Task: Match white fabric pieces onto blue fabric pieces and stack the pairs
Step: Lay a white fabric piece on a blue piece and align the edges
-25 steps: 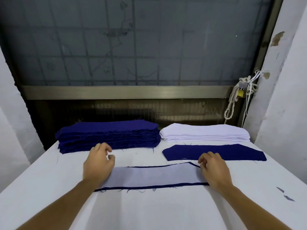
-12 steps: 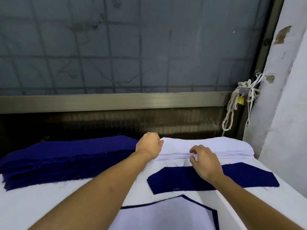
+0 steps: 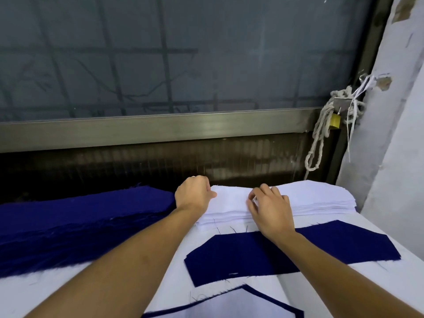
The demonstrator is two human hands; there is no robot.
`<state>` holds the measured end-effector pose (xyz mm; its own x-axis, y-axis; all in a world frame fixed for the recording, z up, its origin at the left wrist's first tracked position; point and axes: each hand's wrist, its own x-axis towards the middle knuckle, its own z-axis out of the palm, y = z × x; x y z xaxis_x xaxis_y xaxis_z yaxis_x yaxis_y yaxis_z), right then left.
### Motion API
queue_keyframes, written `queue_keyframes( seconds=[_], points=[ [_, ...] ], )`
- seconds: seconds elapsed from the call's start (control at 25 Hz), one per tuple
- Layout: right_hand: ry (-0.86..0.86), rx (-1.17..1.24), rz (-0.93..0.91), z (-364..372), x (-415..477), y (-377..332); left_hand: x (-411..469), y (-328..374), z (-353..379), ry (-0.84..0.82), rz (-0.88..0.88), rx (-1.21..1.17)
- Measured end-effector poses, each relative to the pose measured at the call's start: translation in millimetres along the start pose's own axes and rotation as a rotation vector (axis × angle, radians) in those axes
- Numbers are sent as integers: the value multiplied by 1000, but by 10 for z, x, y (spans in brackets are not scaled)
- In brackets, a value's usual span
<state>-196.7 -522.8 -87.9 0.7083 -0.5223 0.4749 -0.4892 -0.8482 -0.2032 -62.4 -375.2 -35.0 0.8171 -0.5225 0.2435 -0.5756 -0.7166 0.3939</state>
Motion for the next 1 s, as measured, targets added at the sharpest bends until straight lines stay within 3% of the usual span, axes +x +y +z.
queue_keyframes(
  seconds=[0.28, 0.6, 1.0],
  points=[
    [-89, -39, 16, -104, 15, -69, -80, 68, -96, 150, 267, 393],
    [61, 208, -109, -577, 42, -417, -415, 247, -582, 88, 401, -38],
    [-157, 624, -17, -1336, -364, -372, -1019, -507, -1531, 102, 231, -366]
  ],
)
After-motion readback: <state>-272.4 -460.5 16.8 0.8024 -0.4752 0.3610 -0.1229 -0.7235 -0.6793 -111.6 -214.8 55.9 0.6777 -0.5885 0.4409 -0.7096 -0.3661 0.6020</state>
